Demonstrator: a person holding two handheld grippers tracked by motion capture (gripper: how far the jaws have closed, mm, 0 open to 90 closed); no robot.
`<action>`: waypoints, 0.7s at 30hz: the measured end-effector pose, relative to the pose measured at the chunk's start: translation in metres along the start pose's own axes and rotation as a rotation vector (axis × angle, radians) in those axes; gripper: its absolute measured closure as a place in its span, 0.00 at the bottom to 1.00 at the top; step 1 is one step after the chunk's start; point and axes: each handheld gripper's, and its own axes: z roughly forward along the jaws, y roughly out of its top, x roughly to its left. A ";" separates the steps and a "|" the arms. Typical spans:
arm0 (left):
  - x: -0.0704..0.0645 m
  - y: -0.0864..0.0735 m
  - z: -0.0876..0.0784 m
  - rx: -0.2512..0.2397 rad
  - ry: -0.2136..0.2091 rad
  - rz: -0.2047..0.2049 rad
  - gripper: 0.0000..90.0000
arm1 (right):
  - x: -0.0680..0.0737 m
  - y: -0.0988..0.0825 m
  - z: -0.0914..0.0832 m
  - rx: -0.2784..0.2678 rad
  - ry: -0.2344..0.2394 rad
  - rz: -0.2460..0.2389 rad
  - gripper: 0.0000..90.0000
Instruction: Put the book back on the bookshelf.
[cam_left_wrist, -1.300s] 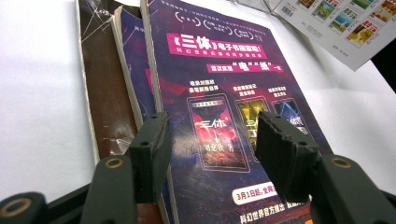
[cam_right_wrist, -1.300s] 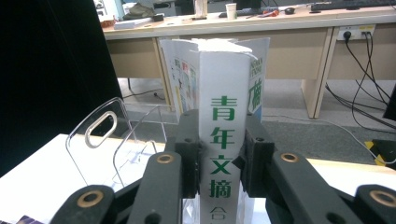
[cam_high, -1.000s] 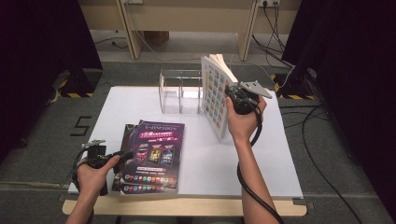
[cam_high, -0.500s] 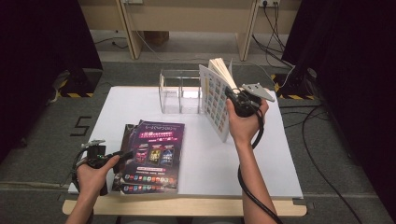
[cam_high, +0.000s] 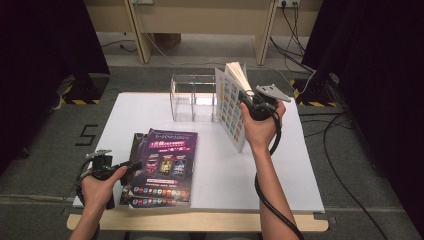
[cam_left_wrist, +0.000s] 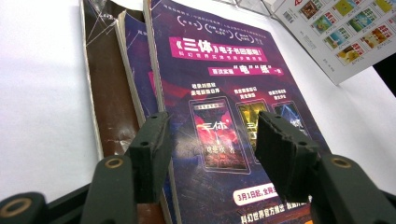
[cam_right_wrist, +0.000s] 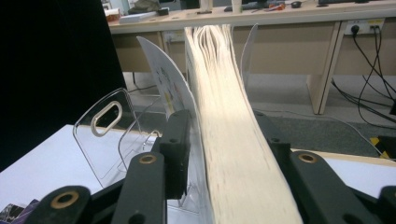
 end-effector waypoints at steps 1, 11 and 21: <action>0.000 0.000 0.000 -0.001 0.000 0.000 0.49 | 0.000 0.001 0.001 0.008 0.000 0.003 0.70; 0.001 0.000 0.000 0.003 0.000 0.002 0.49 | -0.004 0.013 0.013 0.106 0.003 0.027 0.70; 0.000 0.000 0.001 0.004 0.000 0.000 0.49 | 0.001 0.012 0.011 0.112 -0.016 -0.029 0.82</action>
